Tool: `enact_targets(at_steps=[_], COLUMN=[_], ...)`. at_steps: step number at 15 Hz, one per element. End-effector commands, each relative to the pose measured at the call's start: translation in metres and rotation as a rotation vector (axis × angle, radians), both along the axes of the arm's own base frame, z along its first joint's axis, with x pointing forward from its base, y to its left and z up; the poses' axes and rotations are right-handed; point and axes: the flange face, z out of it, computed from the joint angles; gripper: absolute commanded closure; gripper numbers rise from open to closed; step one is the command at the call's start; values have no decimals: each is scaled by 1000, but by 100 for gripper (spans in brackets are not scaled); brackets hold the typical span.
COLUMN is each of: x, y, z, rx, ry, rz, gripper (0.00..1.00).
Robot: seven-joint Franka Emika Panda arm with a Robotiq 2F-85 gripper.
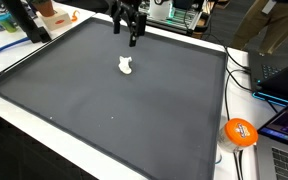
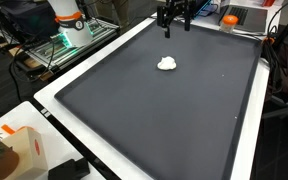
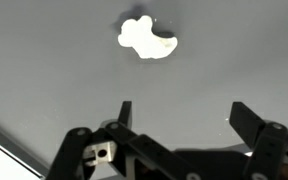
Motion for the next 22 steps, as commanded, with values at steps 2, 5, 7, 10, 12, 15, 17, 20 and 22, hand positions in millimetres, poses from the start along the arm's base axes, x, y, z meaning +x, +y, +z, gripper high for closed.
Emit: enact_targets(at_steps=[2,5,7,10,12,15,17,20,22], x=[21,23,28,30,34,39,48,66,82], y=[2,-2,-15,-19,-39,-45,-52,-56,-51], z=[60,109,123,126,126,123,119,119,118], rx=[-76,-168,-138,-101,-68,-69,-54,-1,71], ry=[141,221,271,244,241,279,390,544,565], rz=[102,157,229,238,249,246,248,236,257], gripper=[0,0,0,0,0,0,0,0,0])
